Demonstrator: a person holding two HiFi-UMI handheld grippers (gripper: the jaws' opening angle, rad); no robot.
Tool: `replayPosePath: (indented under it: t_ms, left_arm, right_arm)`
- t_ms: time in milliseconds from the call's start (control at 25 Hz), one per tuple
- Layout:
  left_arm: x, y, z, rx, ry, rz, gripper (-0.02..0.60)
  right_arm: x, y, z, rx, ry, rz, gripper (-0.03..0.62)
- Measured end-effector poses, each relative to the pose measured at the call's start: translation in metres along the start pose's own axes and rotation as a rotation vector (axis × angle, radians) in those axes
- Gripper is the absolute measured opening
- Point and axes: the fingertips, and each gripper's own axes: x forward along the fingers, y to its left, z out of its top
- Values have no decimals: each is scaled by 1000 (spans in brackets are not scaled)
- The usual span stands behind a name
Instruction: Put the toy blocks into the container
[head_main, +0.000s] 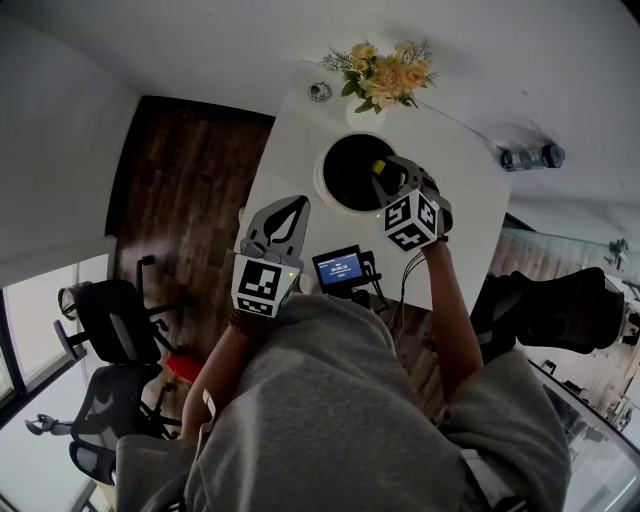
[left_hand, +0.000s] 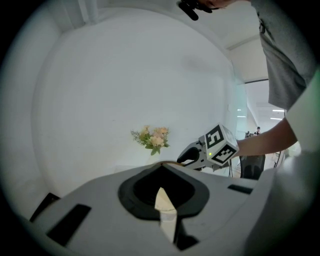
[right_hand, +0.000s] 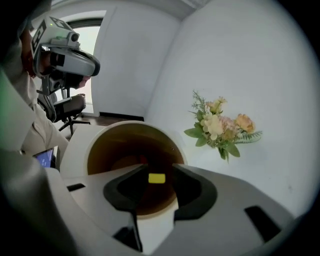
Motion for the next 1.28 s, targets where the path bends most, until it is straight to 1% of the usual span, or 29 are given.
replayPosePath:
  t_ms: [80, 160, 280, 360, 440, 520, 600, 720, 840, 1000, 1080, 1280]
  left_arm:
    - [0, 2, 0, 0, 1, 1, 6]
    - [1, 2, 1, 1, 0, -2, 6]
    - [3, 0, 3, 10, 0, -12, 6]
    - [5, -1, 4, 18, -2, -19, 6]
    - [9, -3, 7, 28, -7, -27, 6]
    - [12, -3, 13, 42, -14, -34, 6]
    - [16, -3, 21, 60, -28, -41, 6]
    - [24, -4, 37, 95, -55, -53, 6]
    - [32, -5, 56, 127, -89, -59, 6]
    - [34, -8, 91, 158, -166, -45, 6]
    - [34, -10, 110, 173, -215, -23, 6]
    - [34, -18, 144, 235, -341, 40, 6]
  right_arm:
    - [-2, -1, -1, 33, -9, -3, 157]
    - [-6, -3, -1, 75, -28, -4, 158]
    - [-19, -9, 5, 165, -90, -12, 158]
    - [-32, -16, 13, 248, -165, -22, 158]
    - [-50, -28, 25, 343, -266, -37, 158]
    - [-73, -42, 37, 415, -374, -66, 154]
    - [-98, -57, 48, 458, -470, -107, 149]
    - [-133, -76, 64, 507, -584, -161, 132]
    - [-161, -89, 78, 508, -660, -223, 120]
    - [-186, -86, 98, 422, -717, -288, 106]
    - [-191, -82, 104, 405, -741, -312, 99]
    - [-190, -71, 107, 439, -770, -352, 86]
